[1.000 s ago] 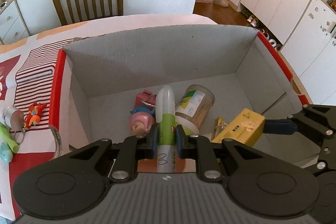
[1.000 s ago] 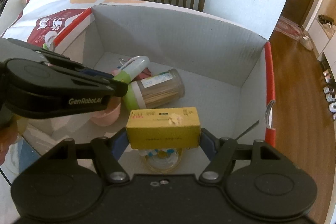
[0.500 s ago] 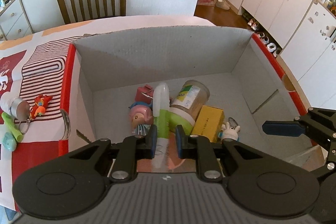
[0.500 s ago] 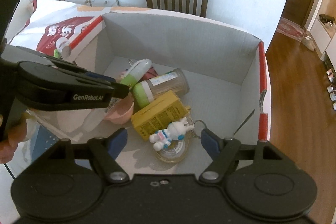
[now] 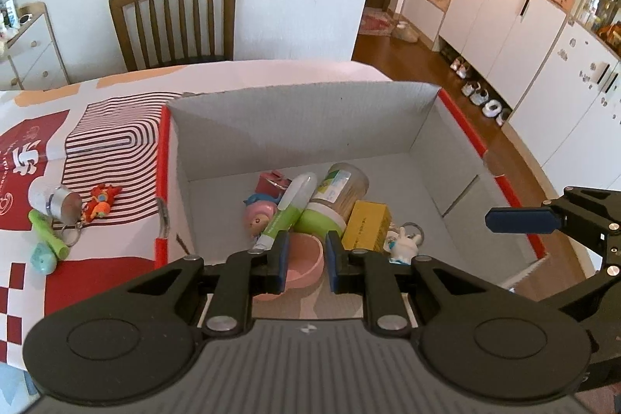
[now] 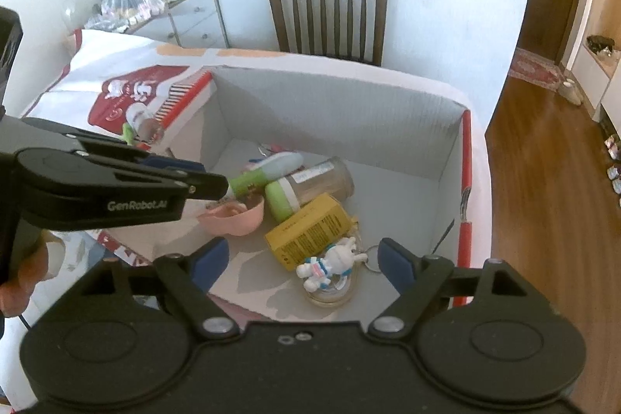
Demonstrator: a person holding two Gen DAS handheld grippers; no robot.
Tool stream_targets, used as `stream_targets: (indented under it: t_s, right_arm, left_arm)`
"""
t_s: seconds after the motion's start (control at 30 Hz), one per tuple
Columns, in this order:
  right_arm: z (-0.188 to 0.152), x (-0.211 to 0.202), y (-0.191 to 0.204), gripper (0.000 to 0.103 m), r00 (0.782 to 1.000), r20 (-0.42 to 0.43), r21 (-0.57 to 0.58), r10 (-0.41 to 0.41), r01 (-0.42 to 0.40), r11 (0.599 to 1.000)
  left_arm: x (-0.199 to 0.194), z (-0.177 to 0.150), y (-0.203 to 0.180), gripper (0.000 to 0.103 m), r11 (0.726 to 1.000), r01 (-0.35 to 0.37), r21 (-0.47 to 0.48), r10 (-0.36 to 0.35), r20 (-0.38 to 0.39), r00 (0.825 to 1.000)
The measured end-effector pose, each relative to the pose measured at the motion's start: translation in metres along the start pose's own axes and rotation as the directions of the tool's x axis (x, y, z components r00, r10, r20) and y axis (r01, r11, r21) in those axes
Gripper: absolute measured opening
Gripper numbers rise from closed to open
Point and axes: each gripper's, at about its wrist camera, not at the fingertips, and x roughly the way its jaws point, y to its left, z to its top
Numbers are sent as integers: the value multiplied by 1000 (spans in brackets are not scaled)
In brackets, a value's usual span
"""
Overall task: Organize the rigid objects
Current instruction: 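Move both tools back toward the remaining items on the cloth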
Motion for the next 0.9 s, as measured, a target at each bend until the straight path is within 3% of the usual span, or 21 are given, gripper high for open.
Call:
stream_targets:
  t_s: [0.6,0.9]
  right_arm:
    - [2,-39,44,92,996,82,-51,42,-38,998]
    - [2,-41,83,94,994,82,0,70,-70,998]
  left_arm:
    - [-73,-24,34,19,1000,-17,-15,18,109,994]
    - [-102,-49,85,19,999,-6,-38,10,109,994]
